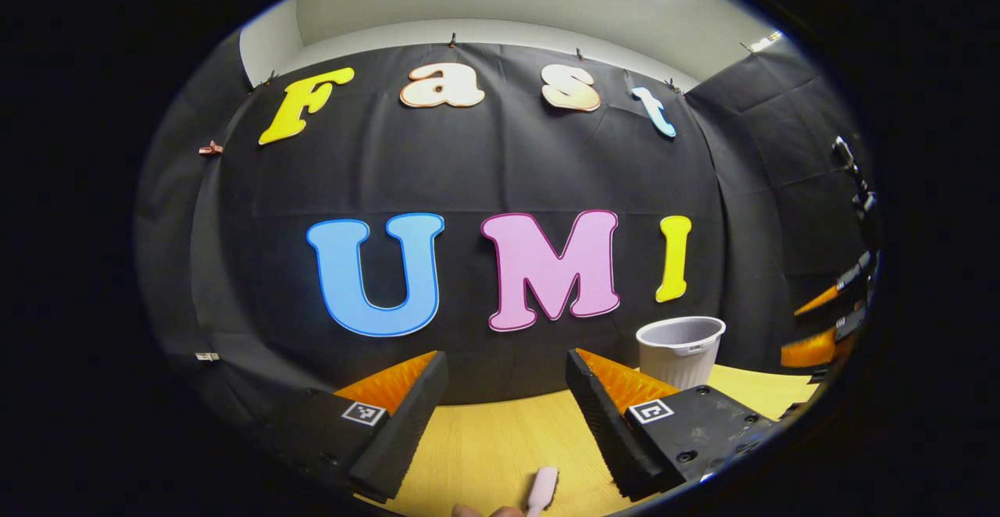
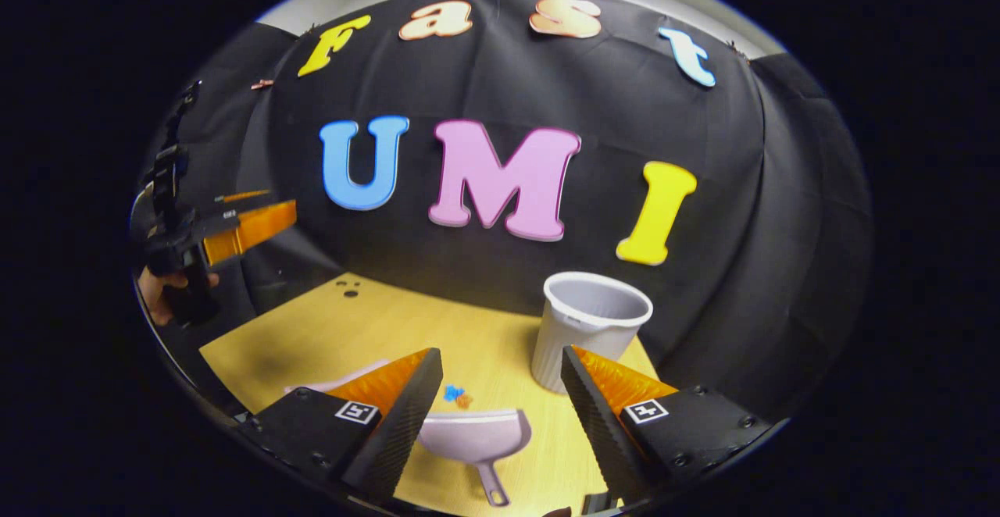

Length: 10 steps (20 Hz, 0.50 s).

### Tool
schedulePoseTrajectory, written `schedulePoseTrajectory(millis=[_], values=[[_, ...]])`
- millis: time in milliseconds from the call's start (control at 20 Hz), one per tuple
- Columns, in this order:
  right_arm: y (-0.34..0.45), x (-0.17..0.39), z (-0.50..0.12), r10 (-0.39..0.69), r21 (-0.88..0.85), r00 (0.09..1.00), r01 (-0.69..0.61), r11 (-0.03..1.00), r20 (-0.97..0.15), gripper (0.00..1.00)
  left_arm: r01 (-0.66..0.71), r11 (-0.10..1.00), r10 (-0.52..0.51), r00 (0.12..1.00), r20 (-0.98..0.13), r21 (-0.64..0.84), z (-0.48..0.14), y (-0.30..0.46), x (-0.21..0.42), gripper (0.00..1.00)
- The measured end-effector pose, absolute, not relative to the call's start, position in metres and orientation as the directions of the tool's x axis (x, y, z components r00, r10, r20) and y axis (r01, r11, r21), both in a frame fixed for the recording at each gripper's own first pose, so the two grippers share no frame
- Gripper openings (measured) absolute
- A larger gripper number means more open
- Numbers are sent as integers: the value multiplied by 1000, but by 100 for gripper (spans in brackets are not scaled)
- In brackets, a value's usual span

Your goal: Pick up the small broom and dustpan from the desktop, sweep the trash into the dustpan with the broom, and then empty the trash into the garbage bin.

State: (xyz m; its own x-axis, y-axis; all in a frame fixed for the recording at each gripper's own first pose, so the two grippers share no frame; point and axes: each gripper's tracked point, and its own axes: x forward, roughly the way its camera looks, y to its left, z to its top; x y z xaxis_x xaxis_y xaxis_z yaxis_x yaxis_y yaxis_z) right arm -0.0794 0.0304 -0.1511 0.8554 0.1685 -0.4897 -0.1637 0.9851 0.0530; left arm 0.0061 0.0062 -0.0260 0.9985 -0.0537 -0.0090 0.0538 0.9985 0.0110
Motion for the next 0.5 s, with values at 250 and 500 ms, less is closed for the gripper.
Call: schedulePoseTrajectory(millis=[250,500], values=[[31,-122,-241,187,69,698,-193,979,-691,97,44,999,-44,998,-51,3,-44,8,9,97],[36,-143,-334,224,103,525,-250,963,-821,96,-8,1000,7,996,-94,-12,-59,17,13,97]])
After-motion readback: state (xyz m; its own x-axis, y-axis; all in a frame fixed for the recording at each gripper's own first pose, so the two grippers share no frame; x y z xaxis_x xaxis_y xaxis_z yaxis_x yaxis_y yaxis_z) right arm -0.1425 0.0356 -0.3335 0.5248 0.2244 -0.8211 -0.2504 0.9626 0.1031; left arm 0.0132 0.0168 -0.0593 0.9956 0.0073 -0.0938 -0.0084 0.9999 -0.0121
